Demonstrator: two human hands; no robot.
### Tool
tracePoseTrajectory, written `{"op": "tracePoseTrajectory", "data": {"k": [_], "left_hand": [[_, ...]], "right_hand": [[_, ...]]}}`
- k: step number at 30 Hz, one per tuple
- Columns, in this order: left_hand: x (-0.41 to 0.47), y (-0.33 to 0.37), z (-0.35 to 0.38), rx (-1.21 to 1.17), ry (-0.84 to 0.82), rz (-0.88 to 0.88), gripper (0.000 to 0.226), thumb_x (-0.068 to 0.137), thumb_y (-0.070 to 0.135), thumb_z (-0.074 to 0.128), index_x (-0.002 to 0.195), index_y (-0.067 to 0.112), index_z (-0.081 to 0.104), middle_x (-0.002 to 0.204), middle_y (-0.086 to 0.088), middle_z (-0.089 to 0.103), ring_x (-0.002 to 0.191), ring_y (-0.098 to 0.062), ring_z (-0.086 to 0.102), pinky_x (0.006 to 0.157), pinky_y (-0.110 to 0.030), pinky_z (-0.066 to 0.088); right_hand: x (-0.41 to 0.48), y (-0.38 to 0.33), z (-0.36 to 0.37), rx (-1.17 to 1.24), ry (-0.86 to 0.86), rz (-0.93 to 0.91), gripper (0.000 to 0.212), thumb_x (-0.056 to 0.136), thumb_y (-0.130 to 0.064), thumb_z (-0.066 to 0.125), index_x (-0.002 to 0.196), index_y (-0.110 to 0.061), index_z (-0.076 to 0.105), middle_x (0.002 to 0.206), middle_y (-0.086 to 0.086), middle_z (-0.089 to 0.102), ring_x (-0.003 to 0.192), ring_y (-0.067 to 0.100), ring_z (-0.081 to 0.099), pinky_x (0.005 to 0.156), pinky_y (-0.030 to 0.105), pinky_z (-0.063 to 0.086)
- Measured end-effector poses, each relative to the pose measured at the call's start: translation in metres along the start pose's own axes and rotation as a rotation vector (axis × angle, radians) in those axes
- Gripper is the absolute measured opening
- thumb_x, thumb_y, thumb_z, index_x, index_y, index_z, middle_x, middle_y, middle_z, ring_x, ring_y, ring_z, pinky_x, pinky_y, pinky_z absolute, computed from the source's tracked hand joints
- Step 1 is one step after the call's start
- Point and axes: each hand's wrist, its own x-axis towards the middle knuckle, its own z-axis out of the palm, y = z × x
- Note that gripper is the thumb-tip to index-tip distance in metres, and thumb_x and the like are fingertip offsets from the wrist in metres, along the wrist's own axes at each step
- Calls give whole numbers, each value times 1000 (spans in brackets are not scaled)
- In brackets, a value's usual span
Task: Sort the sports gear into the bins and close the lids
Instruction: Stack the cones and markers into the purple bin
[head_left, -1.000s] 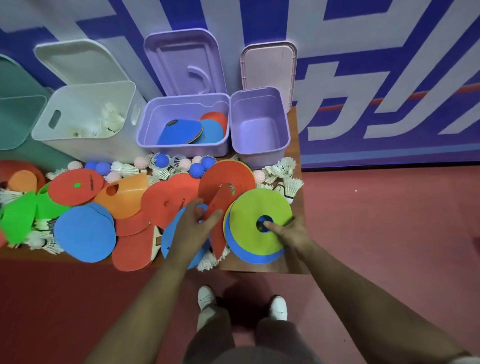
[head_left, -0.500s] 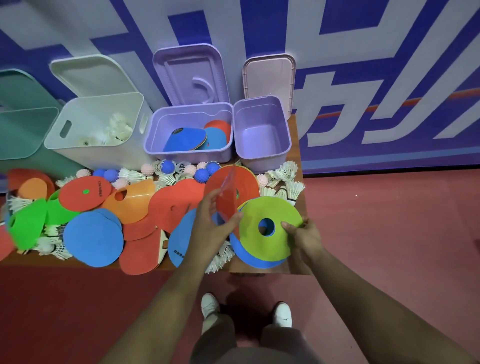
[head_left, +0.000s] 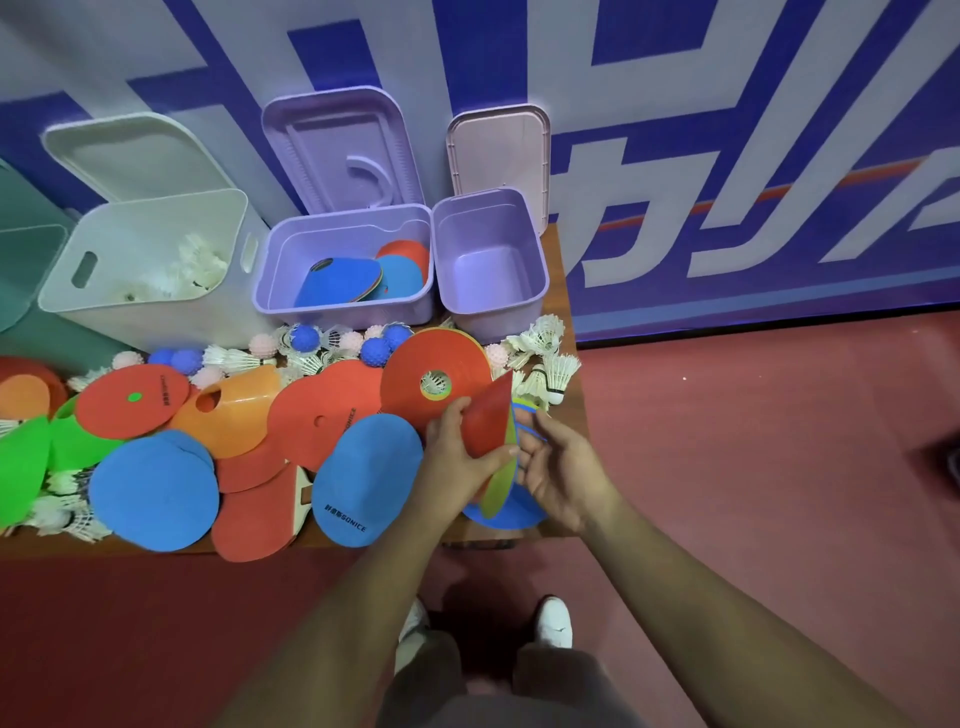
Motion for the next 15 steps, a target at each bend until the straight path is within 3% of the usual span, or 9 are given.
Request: {"op": "tracePoseTrajectory", "data": {"k": [3, 5, 7, 9, 10, 13, 15], "left_hand": [[5, -11, -3, -101, -20, -66, 88, 55, 65, 82, 130, 45, 41, 131, 4, 55, 121, -10, 54, 105, -40, 46], [2, -5, -7, -165, -64, -89, 84, 63, 51, 85, 135, 37, 43, 129, 3, 59, 117, -9, 58, 103, -36, 48], [0, 1, -11, -216, -109, -95, 75, 74, 34, 83, 139, 31, 45, 126, 5, 63, 112, -2, 60, 97, -23, 50], [-1, 1, -12, -224, -126, -85, 65, 80, 27, 79, 137, 30, 48, 116, 8, 68, 99, 5, 63, 79, -7, 48], [-1, 2, -13, -225, -124, -79, 62, 81, 24, 78, 135, 30, 49, 109, 8, 70, 93, 6, 65, 74, -6, 48], [-1, 2, -18, -254, -70, -79, 63, 77, 26, 80, 134, 30, 51, 108, 9, 70, 97, 0, 66, 89, -22, 53], [-1, 4, -23, -264, -21, -67, 60, 79, 24, 79, 132, 29, 52, 108, 12, 68, 95, 7, 64, 92, -24, 52]], "right_hand": [[3, 0, 2, 49, -6, 53, 60, 101, -47, 36, 130, 3, 54, 108, 20, 71, 90, 28, 71, 79, 44, 56], [5, -2, 3, 37, -11, 62, 67, 100, -54, 36, 129, 4, 56, 109, 19, 70, 93, 28, 69, 82, 44, 54], [5, -1, 4, 17, -5, 68, 69, 98, -57, 36, 125, 3, 59, 106, 16, 70, 92, 25, 68, 81, 42, 54], [6, 1, 5, -13, -2, 76, 65, 98, -58, 35, 113, -2, 66, 97, 11, 73, 82, 19, 69, 69, 34, 56], [5, 0, 6, -42, -6, 80, 65, 98, -58, 35, 109, -3, 67, 93, 9, 73, 78, 17, 69, 65, 30, 56], [2, -12, 3, -141, 30, 21, 64, 100, -53, 34, 109, 2, 65, 98, 15, 72, 86, 23, 70, 74, 33, 57], [5, -20, -10, -402, 231, -97, 44, 100, -40, 47, 104, 0, 63, 97, 15, 69, 91, 27, 65, 75, 32, 53]]}}
